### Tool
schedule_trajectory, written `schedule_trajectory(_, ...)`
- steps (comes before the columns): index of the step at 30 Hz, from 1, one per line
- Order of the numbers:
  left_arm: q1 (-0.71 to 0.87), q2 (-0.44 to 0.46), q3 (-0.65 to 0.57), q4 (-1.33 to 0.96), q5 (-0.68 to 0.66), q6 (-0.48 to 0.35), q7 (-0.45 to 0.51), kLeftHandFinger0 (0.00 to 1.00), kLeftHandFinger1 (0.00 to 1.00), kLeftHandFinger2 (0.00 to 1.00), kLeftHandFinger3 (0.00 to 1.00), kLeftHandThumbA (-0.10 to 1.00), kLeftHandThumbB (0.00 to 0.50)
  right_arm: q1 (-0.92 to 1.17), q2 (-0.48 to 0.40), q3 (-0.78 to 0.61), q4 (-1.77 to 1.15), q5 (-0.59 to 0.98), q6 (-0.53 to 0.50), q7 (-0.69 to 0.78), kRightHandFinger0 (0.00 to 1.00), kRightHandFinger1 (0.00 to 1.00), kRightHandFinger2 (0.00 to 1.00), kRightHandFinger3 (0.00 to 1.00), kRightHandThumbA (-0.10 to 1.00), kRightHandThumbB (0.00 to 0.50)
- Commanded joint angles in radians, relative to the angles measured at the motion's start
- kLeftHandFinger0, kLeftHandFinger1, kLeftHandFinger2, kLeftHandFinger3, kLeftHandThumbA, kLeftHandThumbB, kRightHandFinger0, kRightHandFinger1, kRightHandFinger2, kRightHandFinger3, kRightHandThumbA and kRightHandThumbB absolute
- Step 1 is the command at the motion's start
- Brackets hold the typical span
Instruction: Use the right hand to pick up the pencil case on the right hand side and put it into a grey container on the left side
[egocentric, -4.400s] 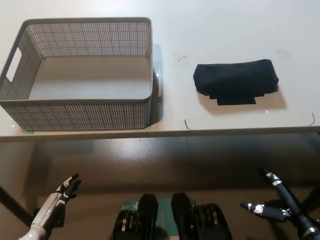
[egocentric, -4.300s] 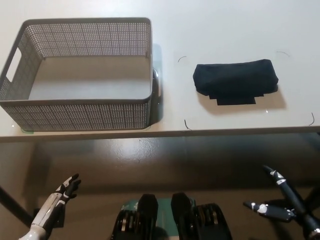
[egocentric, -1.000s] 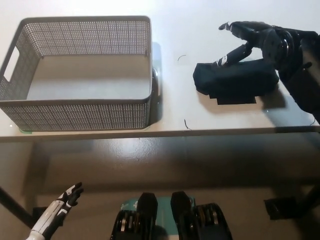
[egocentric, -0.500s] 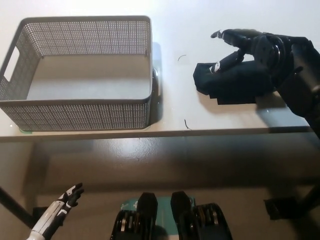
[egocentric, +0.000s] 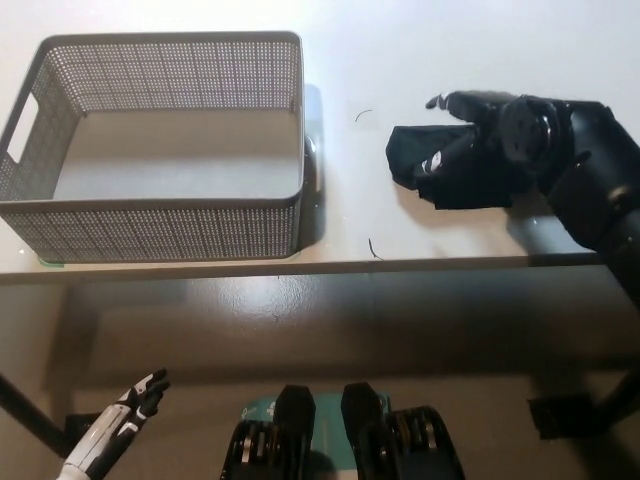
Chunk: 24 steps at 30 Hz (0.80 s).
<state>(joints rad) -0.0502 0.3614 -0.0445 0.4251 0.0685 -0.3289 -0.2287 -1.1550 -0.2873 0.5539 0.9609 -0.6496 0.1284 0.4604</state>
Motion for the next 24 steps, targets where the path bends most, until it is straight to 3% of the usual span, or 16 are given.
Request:
schedule_trajectory(1, 0.002, 0.02, 0.004, -0.025, -0.001, -0.04, -0.002, 1.0, 1.0, 1.0, 1.0, 1.0, 0.413, -0.042, -0.001, 0.009, 0.039, -0.018, -0.053, -0.066, 1.0, 1.0, 1.0, 1.0, 0.85, 0.5)
schedule_trajectory(9, 0.001, 0.012, 0.004, -0.012, -0.02, -0.055, -0.016, 1.0, 1.0, 1.0, 1.0, 0.98, 0.408, -0.022, 0.031, 0.015, 0.199, -0.003, -0.092, -0.126, 1.0, 1.0, 1.0, 1.0, 0.83, 0.5)
schedule_trajectory(12, 0.007, 0.011, 0.001, 0.0, -0.012, -0.09, -0.01, 1.0, 1.0, 1.0, 1.0, 1.0, 0.37, -0.008, 0.074, 0.036, 0.296, -0.015, -0.108, -0.16, 1.0, 1.0, 1.0, 1.0, 0.82, 0.5)
schedule_trajectory(24, 0.003, 0.009, 0.003, 0.006, -0.01, -0.096, -0.011, 1.0, 1.0, 1.0, 1.0, 0.99, 0.409, 0.111, 0.174, 0.041, 0.464, 0.0, -0.133, -0.274, 1.0, 1.0, 1.0, 1.0, 0.8, 0.5)
